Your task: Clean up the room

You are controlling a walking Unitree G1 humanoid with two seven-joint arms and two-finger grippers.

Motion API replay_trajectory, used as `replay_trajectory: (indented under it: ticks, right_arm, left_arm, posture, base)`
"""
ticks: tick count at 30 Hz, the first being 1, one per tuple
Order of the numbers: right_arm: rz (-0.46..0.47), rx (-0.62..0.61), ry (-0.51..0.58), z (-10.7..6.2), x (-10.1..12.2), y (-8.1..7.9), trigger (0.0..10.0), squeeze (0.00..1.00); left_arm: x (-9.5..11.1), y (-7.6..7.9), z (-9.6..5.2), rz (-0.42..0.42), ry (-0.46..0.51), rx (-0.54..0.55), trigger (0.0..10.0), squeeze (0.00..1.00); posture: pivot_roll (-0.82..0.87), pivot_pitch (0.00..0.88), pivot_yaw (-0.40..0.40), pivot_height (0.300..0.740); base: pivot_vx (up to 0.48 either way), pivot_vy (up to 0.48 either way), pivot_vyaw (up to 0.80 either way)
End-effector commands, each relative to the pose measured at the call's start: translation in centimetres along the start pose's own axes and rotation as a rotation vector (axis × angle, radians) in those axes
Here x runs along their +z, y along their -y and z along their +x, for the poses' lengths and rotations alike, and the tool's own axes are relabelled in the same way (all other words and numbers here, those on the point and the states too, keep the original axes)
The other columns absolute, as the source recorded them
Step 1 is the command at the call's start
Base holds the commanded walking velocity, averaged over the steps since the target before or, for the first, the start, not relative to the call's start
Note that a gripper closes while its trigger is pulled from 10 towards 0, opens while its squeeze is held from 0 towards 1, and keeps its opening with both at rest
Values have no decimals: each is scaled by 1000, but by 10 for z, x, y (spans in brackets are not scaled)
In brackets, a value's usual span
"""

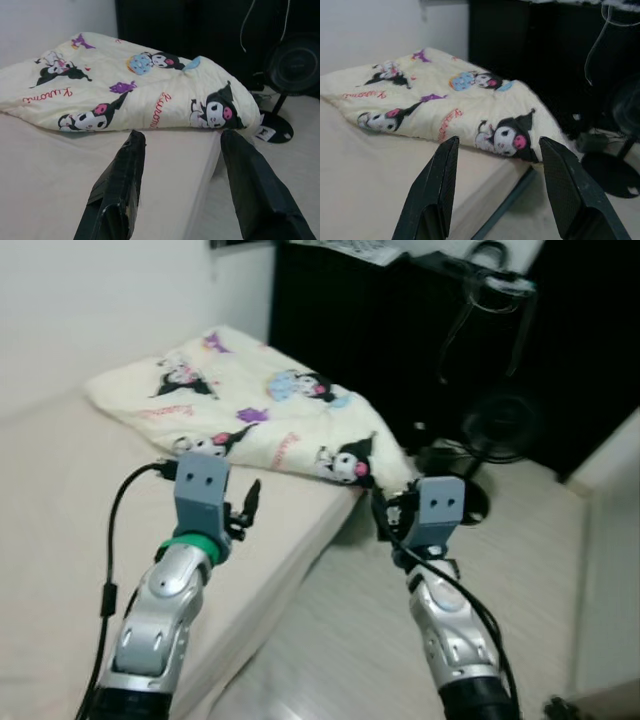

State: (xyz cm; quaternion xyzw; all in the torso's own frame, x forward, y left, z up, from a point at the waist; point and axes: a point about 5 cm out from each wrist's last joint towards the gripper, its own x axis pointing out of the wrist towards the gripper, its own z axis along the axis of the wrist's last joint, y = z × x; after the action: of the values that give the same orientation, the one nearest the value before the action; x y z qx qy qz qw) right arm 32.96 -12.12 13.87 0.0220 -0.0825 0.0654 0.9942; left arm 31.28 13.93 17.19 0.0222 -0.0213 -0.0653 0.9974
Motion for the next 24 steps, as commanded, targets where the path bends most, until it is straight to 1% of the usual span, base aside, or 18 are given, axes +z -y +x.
replay_trajectory:
  ticks: [1, 12, 24]
  right_arm:
    - [-1, -13, -10, -1, -1, 4, 10000, 0]
    - [3, -23, -9, -2, -1, 4, 10000, 0]
    - [4, -32, -8, -2, -1, 5, 10000, 0]
  left_arm:
    - [-4, 2, -1, -8, -15, -9, 10000, 0]
    - [-3, 4, 0, -9, -7, -23, 10000, 0]
    - [3, 6, 1, -42, 23, -56, 10000, 0]
  posture:
    - [24, 50, -20, 740]
    - [19, 50, -14, 740]
    - [16, 52, -11, 740]
  base:
    - [0, 0, -769]
    - [0, 0, -766]
    - [0, 0, -763]
